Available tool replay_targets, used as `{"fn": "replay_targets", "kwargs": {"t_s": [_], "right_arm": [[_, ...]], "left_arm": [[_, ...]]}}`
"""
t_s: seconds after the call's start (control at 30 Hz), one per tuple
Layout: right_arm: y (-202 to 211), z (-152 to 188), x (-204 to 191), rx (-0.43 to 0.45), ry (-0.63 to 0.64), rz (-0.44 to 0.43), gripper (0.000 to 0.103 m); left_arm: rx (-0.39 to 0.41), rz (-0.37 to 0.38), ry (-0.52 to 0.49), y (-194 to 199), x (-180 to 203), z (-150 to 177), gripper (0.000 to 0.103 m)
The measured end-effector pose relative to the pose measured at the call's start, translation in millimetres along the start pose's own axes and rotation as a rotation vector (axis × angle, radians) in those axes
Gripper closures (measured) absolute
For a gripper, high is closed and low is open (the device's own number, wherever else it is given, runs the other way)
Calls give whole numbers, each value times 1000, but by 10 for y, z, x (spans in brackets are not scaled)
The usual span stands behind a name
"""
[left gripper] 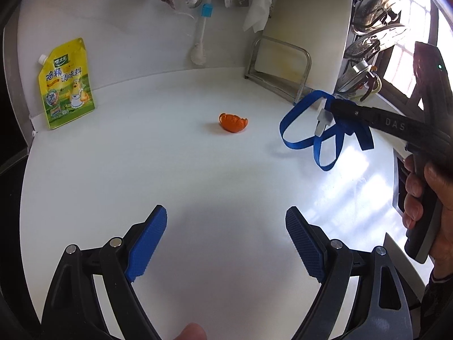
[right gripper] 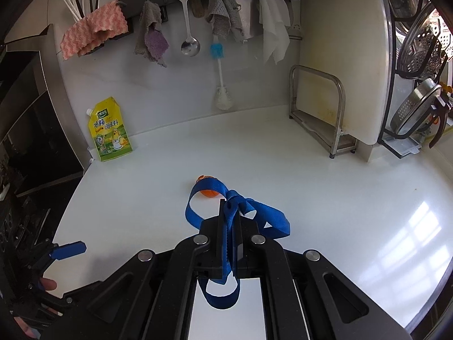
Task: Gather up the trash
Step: 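Grasp the orange clip with the left gripper while the right gripper lifts the lanyard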
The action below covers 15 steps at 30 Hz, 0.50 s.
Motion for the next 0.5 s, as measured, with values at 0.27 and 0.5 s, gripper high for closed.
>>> {"fn": "replay_targets", "kwargs": {"t_s": [0.27, 0.5], "right_arm": [[-61, 62, 358, -8, -24, 17, 101], [-164, 164, 574, -22, -39, 13, 101]], "left_arm": [[-34, -7, -25, -685, 42, -577, 19], [-73, -62, -43, -1301, 2, -927, 27]]}}
Point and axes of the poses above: each gripper's, at about its wrist camera, not at the fingertips, and y roughly against the way its jaws point, x to its right, z to its underside, the point moved 9 cm from there along -y, roughly the way its jaws point, and after that the axes turned 11 degrees about z, right-handed, at the moved point
